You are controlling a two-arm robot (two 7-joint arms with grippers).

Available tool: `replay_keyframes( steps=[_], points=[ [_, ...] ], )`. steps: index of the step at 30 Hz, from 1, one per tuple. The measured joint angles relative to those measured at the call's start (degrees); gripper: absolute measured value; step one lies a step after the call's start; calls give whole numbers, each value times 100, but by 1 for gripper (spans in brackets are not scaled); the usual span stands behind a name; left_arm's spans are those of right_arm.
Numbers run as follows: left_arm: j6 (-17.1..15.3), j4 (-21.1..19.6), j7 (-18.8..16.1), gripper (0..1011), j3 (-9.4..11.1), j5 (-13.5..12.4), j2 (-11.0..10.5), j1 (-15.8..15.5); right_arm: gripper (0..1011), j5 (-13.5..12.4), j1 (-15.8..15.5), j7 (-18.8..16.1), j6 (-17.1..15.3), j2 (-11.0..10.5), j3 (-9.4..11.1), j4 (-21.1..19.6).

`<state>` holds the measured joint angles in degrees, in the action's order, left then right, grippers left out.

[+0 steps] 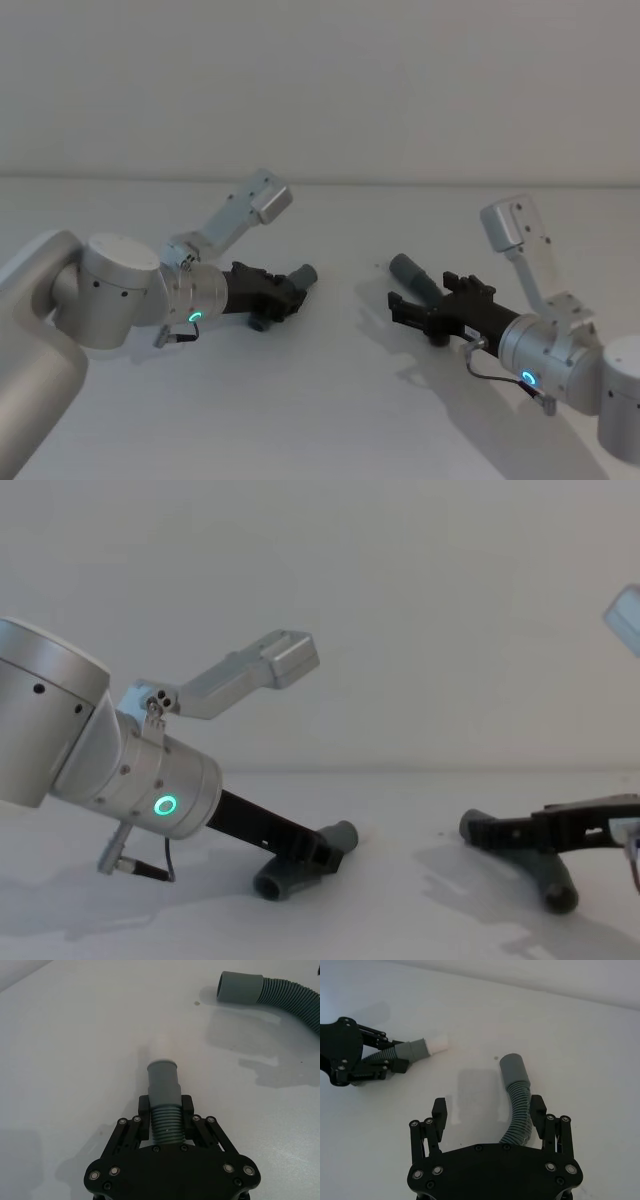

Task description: Use both hands to pick up one end of the pipe from the table, align the ends, and insert them.

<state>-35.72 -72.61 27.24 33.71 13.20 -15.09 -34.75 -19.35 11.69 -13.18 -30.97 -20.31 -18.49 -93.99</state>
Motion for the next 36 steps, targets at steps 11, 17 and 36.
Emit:
replay_keyframes(
  steps=[11,17,36],
  points=[
    [0,0,0,348,0,0,0,0,1000,139,190,-36,-65,98,-130,317],
    [0,0,0,348,0,0,0,0,1000,201,280,-57,-71,147,-164,490],
    [0,1,0,348,0,0,0,0,1000,298,447,-179,3,225,-158,824]
  ],
)
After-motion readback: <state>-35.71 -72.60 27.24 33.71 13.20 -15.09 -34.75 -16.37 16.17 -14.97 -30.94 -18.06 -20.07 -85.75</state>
